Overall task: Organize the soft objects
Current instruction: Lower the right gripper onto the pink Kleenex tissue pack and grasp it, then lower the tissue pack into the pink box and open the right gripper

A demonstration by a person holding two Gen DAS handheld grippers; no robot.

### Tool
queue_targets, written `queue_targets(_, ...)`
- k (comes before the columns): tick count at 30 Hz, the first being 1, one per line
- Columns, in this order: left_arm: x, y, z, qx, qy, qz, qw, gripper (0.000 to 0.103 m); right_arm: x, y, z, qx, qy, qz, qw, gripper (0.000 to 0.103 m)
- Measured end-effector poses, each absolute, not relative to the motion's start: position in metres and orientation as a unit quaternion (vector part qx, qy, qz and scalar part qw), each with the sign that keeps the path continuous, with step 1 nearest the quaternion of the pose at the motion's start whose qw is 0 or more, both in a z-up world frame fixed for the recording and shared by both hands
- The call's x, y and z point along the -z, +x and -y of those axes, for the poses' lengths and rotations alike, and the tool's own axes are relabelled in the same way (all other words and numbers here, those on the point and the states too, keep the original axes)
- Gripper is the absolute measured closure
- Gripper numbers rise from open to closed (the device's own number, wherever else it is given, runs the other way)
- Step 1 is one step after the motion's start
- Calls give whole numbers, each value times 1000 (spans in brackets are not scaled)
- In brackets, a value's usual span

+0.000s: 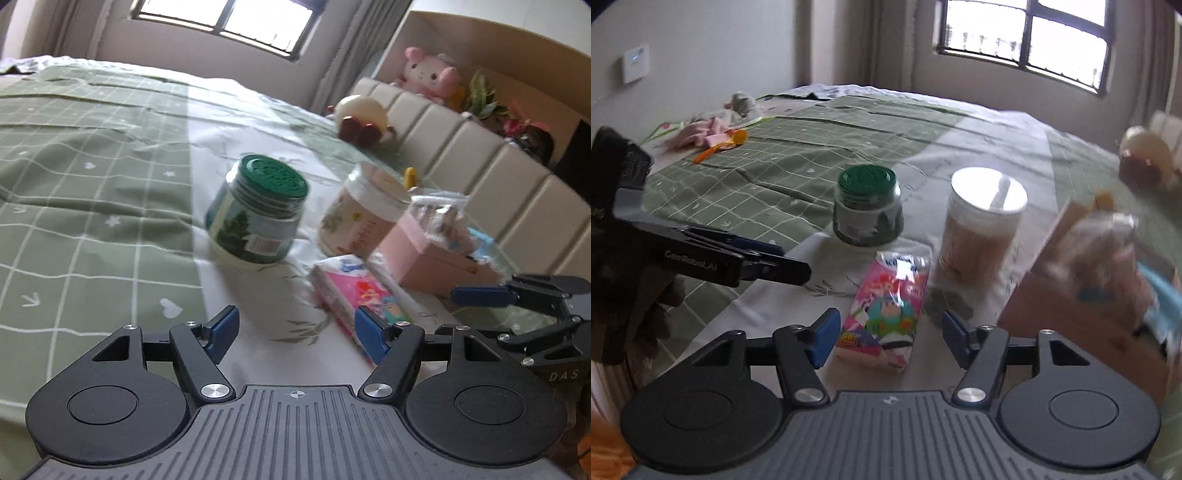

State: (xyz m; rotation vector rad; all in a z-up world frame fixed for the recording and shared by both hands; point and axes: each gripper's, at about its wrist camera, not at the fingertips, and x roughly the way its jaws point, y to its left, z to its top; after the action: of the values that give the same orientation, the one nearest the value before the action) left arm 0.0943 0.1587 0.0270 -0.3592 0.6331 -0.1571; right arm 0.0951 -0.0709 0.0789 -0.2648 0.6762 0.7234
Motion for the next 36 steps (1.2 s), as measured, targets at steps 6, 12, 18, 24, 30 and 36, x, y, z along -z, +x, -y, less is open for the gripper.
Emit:
queue_targets(6, -34, 90, -146, 46, -112, -318, 940, 29, -58, 119, 34, -322, -107, -339, 878, 40)
queue_targets(12, -35, 85, -146, 48, -111, -325, 938, 29, -34, 131, 14, -297, -136, -349, 878, 41)
queue_targets(18, -33, 85, -136, 72, -103, -336, 933, 29, -50, 115, 47, -302, -104, -349, 881, 51)
queue_targets(24, -41, 97, -104, 123, -90, -336, 929, 29, -77, 84, 96, -291, -99, -333, 891, 51)
queue_targets(30, -47, 117, -58, 180, -79, -341, 919, 29, -102, 65, 149, -247, -105, -306, 913, 51)
queue_targets(36, -67, 142, -15, 211, -66, -330, 918, 29, -139, 106, 188, -178, -67, -254, 948, 51)
